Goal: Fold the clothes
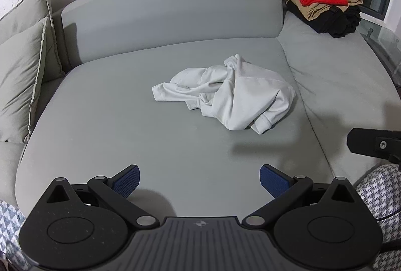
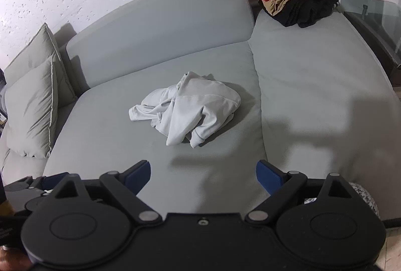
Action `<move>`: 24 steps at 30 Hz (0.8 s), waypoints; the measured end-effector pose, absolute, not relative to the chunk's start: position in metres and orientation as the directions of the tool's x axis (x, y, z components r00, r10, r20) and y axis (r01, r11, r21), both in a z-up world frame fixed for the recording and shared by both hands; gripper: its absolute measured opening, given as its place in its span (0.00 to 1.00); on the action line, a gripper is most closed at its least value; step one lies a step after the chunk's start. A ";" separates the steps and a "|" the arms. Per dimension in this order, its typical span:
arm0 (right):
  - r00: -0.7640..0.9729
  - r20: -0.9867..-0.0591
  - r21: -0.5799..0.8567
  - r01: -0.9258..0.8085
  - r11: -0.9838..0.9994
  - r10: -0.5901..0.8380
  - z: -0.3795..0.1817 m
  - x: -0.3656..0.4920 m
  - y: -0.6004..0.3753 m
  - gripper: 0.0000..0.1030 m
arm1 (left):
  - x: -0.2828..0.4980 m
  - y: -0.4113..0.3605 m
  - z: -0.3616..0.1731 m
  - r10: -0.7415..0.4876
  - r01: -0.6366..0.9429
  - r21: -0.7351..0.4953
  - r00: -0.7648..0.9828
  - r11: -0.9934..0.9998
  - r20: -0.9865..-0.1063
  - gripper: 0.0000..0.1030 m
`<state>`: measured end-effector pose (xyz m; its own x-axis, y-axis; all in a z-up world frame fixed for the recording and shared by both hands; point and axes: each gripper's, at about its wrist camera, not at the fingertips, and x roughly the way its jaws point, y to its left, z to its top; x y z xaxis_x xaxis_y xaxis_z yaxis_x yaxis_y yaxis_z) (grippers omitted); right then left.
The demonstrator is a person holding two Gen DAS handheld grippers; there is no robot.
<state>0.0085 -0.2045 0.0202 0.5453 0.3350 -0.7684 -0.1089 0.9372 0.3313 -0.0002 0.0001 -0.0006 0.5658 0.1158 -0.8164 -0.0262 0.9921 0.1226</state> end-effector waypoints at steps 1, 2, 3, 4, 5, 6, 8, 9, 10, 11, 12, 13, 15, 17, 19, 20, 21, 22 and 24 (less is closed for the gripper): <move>0.546 -0.768 0.331 -0.110 0.937 0.335 0.020 0.009 -0.204 0.89 | -0.001 0.000 -0.002 0.117 -0.031 0.120 0.562 0.992 -0.819 0.99; 0.546 -0.768 0.330 -0.110 0.937 0.335 0.019 0.009 -0.204 0.90 | -0.001 0.000 -0.003 0.119 -0.037 0.119 0.557 0.992 -0.822 0.99; 0.546 -0.768 0.330 -0.111 0.937 0.335 0.019 0.009 -0.204 0.90 | -0.001 0.000 -0.004 0.121 -0.043 0.117 0.553 0.992 -0.824 0.99; 0.546 -0.768 0.329 -0.112 0.938 0.335 0.018 0.009 -0.204 0.90 | 0.000 0.001 -0.005 0.115 -0.045 0.108 0.540 0.993 -0.834 0.99; 0.547 -0.767 0.329 -0.113 0.938 0.335 0.018 0.009 -0.204 0.90 | -0.001 0.001 -0.005 0.108 -0.045 0.100 0.535 0.994 -0.838 0.99; 0.547 -0.767 0.329 -0.113 0.938 0.335 0.018 0.009 -0.204 0.90 | 0.000 0.003 -0.005 0.095 -0.042 0.086 0.525 0.995 -0.846 0.99; 0.546 -0.768 0.329 -0.112 0.938 0.335 0.019 0.008 -0.201 0.90 | 0.000 0.004 -0.007 0.087 -0.041 0.077 0.527 0.996 -0.845 0.99; 0.544 -0.769 0.329 -0.110 0.938 0.334 0.020 0.007 -0.198 0.90 | -0.001 0.007 -0.007 0.079 -0.042 0.067 0.532 0.997 -0.843 0.99; 0.543 -0.770 0.330 -0.109 0.938 0.334 0.022 0.007 -0.195 0.90 | -0.001 0.008 -0.007 0.078 -0.041 0.066 0.539 0.997 -0.839 0.99; 0.542 -0.771 0.331 -0.106 0.937 0.334 0.024 0.006 -0.194 0.90 | -0.001 0.009 -0.007 0.079 -0.040 0.068 0.547 0.997 -0.833 0.99; 0.541 -0.772 0.332 -0.104 0.937 0.334 0.024 0.004 -0.195 0.90 | -0.002 0.009 -0.008 0.080 -0.039 0.070 0.551 0.997 -0.831 0.99; 0.542 -0.772 0.331 -0.103 0.938 0.332 0.023 0.003 -0.196 0.90 | -0.003 0.008 -0.008 0.081 -0.038 0.072 0.555 0.997 -0.828 0.99; 0.538 -0.771 0.331 -0.116 0.936 0.340 0.023 0.005 -0.196 0.91 | -0.004 0.007 -0.008 0.080 -0.036 0.072 0.555 0.997 -0.828 0.99; 0.539 -0.772 0.328 -0.115 0.938 0.336 0.024 0.004 -0.195 0.91 | -0.005 0.006 -0.009 0.078 -0.034 0.071 0.554 0.997 -0.829 0.99; 0.539 -0.773 0.326 -0.116 0.938 0.335 0.024 0.004 -0.194 0.92 | -0.004 0.006 -0.008 0.072 -0.030 0.066 0.550 0.997 -0.832 0.99; 0.538 -0.774 0.325 -0.116 0.938 0.335 0.024 0.005 -0.194 0.92 | -0.004 0.006 -0.007 0.069 -0.029 0.064 0.549 0.998 -0.833 0.99; 0.536 -0.775 0.325 -0.117 0.939 0.335 0.024 0.005 -0.194 0.92 | -0.004 0.006 -0.006 0.068 -0.029 0.062 0.549 0.998 -0.833 0.99; 0.535 -0.775 0.324 -0.119 0.938 0.336 0.024 0.006 -0.194 0.92 | -0.005 0.006 -0.005 0.067 -0.029 0.061 0.549 0.998 -0.833 0.99; 0.534 -0.775 0.322 -0.124 0.939 0.336 0.025 0.006 -0.193 0.92 | -0.005 0.006 -0.004 0.069 -0.032 0.062 0.551 0.998 -0.831 0.99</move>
<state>0.0058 -0.1932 0.0251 0.5344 0.3364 -0.7754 -0.1237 0.9386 0.3220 -0.0055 0.0060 -0.0043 0.5513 0.0693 -0.8314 -0.0325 0.9976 0.0616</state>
